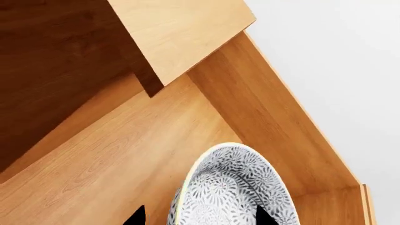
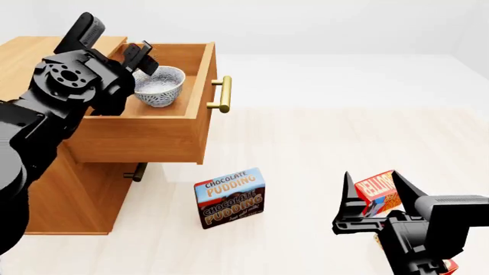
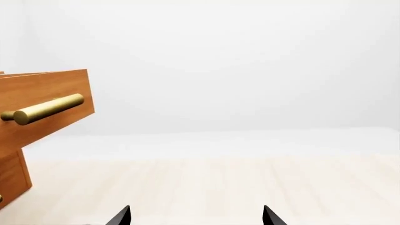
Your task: Put the bowl in the top drawer of the cabinet.
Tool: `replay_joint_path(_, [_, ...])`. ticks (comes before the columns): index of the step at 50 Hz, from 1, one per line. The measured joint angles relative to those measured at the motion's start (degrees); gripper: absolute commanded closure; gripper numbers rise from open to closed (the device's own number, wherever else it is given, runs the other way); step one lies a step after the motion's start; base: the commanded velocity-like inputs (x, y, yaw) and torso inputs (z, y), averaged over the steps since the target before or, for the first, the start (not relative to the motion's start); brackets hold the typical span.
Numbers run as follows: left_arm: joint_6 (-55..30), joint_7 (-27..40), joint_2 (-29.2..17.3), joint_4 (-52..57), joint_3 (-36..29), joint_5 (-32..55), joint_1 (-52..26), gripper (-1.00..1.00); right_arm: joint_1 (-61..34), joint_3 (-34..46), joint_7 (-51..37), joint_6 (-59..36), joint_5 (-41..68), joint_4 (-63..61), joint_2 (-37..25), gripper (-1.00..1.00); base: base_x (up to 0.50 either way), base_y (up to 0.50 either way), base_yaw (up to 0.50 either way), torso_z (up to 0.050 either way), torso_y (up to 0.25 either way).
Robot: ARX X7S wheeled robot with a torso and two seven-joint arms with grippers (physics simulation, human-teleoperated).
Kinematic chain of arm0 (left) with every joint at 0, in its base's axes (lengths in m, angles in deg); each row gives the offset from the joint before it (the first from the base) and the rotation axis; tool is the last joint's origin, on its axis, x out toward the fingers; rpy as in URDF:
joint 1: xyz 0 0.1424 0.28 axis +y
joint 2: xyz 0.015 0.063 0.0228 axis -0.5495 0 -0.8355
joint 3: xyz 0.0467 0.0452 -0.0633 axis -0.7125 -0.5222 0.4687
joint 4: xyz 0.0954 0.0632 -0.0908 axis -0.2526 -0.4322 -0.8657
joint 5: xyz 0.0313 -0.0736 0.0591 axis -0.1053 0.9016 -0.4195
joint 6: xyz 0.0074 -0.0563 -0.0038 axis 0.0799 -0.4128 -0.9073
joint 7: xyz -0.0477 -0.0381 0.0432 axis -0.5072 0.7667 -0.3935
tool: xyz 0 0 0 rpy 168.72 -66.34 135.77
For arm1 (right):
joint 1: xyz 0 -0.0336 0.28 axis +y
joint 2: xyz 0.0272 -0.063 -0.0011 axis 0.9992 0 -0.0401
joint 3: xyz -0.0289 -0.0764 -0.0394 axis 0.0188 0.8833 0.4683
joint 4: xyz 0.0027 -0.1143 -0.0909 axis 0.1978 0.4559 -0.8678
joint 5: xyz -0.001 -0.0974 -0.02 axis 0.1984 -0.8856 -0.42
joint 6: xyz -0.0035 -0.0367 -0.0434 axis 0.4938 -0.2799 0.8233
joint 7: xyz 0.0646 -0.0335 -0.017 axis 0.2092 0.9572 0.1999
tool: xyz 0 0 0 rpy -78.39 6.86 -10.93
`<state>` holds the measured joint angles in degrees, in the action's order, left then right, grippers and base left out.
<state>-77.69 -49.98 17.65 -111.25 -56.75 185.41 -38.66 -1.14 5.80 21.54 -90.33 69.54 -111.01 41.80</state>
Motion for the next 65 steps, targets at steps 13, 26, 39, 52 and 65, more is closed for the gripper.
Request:
replay_joint_path(13, [0.1,-2.4,0.3,0.0,-6.8,5.8,-1.2,-1.0,0.2,0.0,-0.1,0.4,0.2,0.3,-0.1,-1.0,0.0,0.0,0.0,0.0,0.0])
replay_joint_path(26, [0.2,-5.1,0.3,0.0,-10.5,6.9,-3.8,-1.0,0.2,0.2,-0.3,0.5,0.4,0.3,-0.3,-1.0,0.0,0.0,0.0,0.0,0.0])
replay_joint_path(39, [6.1,-7.6,-2.7,10.9,-12.5,3.8,-9.8,-1.0,0.3,0.1,-0.7,0.5,0.7,0.0,-0.5,-1.0,0.0,0.0,0.0,0.0,0.0])
replay_joint_path(52, [18.0,-10.5,-11.5,36.3,-12.0,-2.2,-19.2,-1.0,0.4,0.0,-1.2,0.3,1.0,-0.7,-0.7,-1.0,0.0,0.0,0.0,0.0,0.0])
replay_joint_path(65, [31.7,-10.9,-22.9,62.6,-12.8,-13.0,-26.3,-1.0,-1.4,0.1,-4.8,-2.6,0.6,-6.2,-1.5,-1.0,0.0,0.0,0.0,0.0,0.0])
